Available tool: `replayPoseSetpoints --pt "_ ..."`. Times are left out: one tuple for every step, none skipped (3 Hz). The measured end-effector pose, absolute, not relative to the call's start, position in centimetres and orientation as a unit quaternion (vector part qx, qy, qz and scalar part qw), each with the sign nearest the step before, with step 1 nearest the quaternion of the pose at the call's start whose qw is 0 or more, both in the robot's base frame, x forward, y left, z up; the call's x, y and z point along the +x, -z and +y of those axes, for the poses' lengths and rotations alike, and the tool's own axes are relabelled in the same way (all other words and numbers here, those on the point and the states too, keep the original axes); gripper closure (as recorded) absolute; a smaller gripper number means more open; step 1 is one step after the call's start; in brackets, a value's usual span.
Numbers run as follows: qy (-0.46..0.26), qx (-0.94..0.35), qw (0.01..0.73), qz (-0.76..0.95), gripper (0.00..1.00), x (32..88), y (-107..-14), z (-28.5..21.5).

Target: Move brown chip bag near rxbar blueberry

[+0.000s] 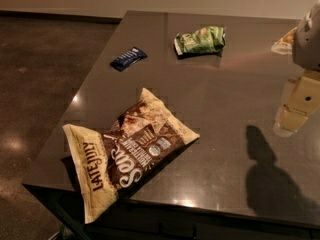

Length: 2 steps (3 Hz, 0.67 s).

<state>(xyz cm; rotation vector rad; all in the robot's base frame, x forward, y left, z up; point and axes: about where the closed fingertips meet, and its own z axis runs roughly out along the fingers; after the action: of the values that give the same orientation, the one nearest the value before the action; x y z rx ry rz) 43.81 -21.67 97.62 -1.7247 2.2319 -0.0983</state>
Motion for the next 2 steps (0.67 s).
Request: replayPoseSetpoints --pt "0.034 -0.603 0.159 0.781 0.0 43.8 -97.6 -21.7" --pt "0.033 -0.634 0.169 0.754 0.0 44.1 -97.1 -18.9"
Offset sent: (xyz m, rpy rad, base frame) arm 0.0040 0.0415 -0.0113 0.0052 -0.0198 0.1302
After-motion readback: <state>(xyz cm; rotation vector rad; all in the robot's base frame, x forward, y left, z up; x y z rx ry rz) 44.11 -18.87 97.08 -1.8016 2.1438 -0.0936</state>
